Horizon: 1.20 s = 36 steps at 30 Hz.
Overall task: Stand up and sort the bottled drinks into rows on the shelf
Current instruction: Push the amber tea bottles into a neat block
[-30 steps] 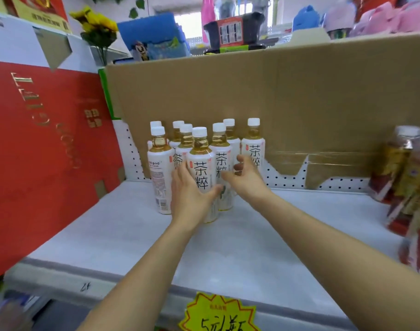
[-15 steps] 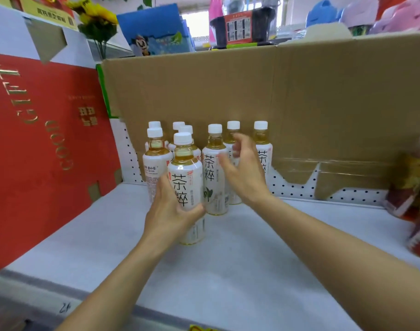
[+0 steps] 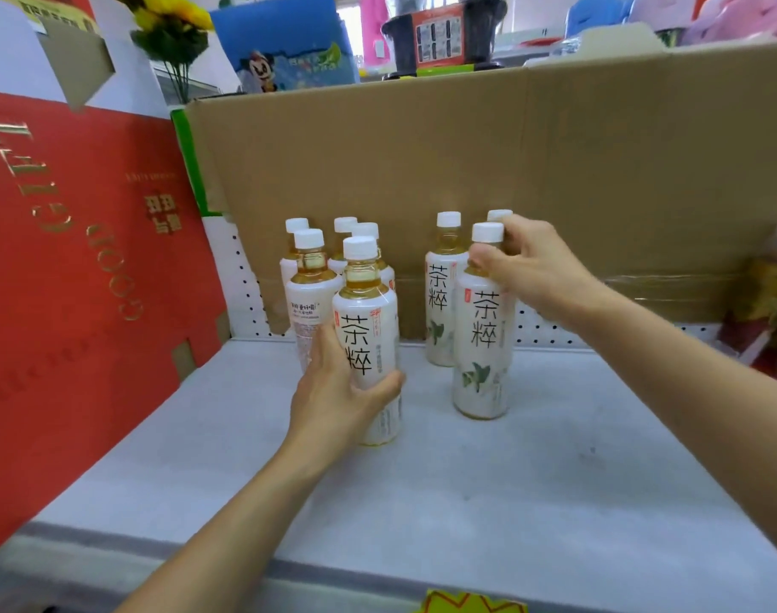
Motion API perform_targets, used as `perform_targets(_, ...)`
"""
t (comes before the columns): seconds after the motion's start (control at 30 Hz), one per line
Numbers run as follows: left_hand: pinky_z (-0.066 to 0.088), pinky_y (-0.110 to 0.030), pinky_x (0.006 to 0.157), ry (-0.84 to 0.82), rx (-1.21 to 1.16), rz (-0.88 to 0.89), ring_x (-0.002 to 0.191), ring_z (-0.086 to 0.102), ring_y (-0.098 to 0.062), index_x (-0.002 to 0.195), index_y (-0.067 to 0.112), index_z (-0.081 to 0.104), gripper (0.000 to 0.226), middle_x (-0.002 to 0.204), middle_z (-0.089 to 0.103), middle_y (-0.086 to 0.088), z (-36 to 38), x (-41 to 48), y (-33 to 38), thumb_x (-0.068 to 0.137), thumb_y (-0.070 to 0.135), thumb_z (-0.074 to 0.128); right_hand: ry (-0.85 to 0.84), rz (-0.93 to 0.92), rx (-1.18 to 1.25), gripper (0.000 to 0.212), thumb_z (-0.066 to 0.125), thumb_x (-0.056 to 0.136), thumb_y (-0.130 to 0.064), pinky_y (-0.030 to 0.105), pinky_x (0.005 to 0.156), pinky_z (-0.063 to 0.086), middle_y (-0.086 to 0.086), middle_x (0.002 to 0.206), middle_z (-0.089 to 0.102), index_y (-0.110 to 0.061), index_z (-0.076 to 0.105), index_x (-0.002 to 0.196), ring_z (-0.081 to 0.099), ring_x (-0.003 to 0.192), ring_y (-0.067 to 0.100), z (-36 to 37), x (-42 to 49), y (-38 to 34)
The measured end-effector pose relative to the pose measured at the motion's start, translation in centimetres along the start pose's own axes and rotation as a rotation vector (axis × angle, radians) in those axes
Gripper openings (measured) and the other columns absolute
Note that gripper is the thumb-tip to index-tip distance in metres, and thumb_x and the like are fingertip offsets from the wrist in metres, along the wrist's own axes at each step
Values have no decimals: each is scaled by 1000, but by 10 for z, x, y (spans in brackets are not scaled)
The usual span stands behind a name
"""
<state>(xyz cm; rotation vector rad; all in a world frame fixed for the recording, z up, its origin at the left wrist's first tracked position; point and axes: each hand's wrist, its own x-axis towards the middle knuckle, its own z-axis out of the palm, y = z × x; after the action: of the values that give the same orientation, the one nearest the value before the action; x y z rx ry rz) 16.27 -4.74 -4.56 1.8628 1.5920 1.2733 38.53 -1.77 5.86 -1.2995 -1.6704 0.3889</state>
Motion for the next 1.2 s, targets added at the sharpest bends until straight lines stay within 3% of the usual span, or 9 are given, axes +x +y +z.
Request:
perform_targets(0.13, 42, -52, 109, -57, -26, 10, 138, 44, -20, 146, 39, 16, 92, 151, 40, 11, 2, 3, 3, 79, 40, 79, 42, 58, 63, 16, 58, 95, -21, 60, 83, 52, 15, 109, 68, -13, 60, 109, 65, 101, 36, -27, -20, 9)
perform_targets(0.3, 40, -50, 112, -122, -51, 46, 142, 38, -17, 146, 35, 18, 91, 153, 38, 11, 20, 9, 19, 80, 40, 79, -5, 161, 157, 44, 67, 90, -31, 21, 75, 50, -13, 110, 62, -24, 47, 128, 59, 98, -1, -13, -49, 31)
perform_targets(0.4, 40, -46, 111, -163, -65, 69, 140, 40, -15, 147, 36, 16, 91, 152, 39, 11, 33, 17, 29, 80, 40, 79, -14, 245, 189, 63, 72, 84, -37, 24, 79, 50, -12, 115, 62, -22, 42, 138, 59, 98, -2, 2, -60, 49)
perform_targets(0.57, 43, -47, 107, -130, -28, 57, 139, 43, -18, 152, 33, 12, 98, 152, 40, 10, 43, 22, 29, 80, 39, 79, 292, -73, 24, 47, 58, 96, -42, 23, 91, 45, -4, 122, 57, -19, 48, 136, 55, 110, 9, -34, -19, 3)
perform_targets(0.67, 49, -43, 101, -77, 32, 55, 134, 49, -19, 149, 32, 15, 97, 148, 45, 9, 41, 22, 26, 77, 41, 80, 140, -212, -231, 33, 59, 97, -36, 20, 85, 47, -3, 113, 64, -21, 60, 126, 60, 102, 10, -48, 25, -37)
perform_targets(0.83, 51, -40, 98, -73, 50, 79, 131, 50, -16, 145, 37, 21, 94, 142, 48, 13, 32, 23, 15, 73, 45, 82, -309, -74, -708, 41, 57, 97, -39, 32, 91, 46, 0, 129, 62, -21, 57, 134, 59, 112, 20, -12, 88, -50)
perform_targets(1.0, 50, -39, 99, -67, 19, 105, 130, 50, -14, 142, 38, 25, 91, 141, 48, 15, 28, 26, 12, 72, 45, 82, -321, -11, -851, 33, 65, 92, -37, 33, 76, 56, 3, 99, 64, -15, 60, 117, 65, 86, 20, 14, 119, -42)
perform_targets(1.13, 50, -41, 100, -60, 12, 118, 129, 51, -15, 142, 34, 28, 89, 140, 50, 12, 28, 28, 10, 72, 43, 83, -349, -35, -855, 25, 66, 92, -27, 25, 63, 49, 4, 103, 68, -14, 64, 113, 66, 88, 20, 12, 116, -45)
perform_targets(1.2, 50, -41, 100, -54, 5, 123, 129, 50, -14, 142, 33, 28, 90, 140, 51, 11, 29, 28, 9, 72, 44, 83, -348, -45, -847, 28, 64, 94, -27, 26, 69, 50, 4, 108, 68, -16, 64, 119, 65, 94, 21, 12, 111, -45)
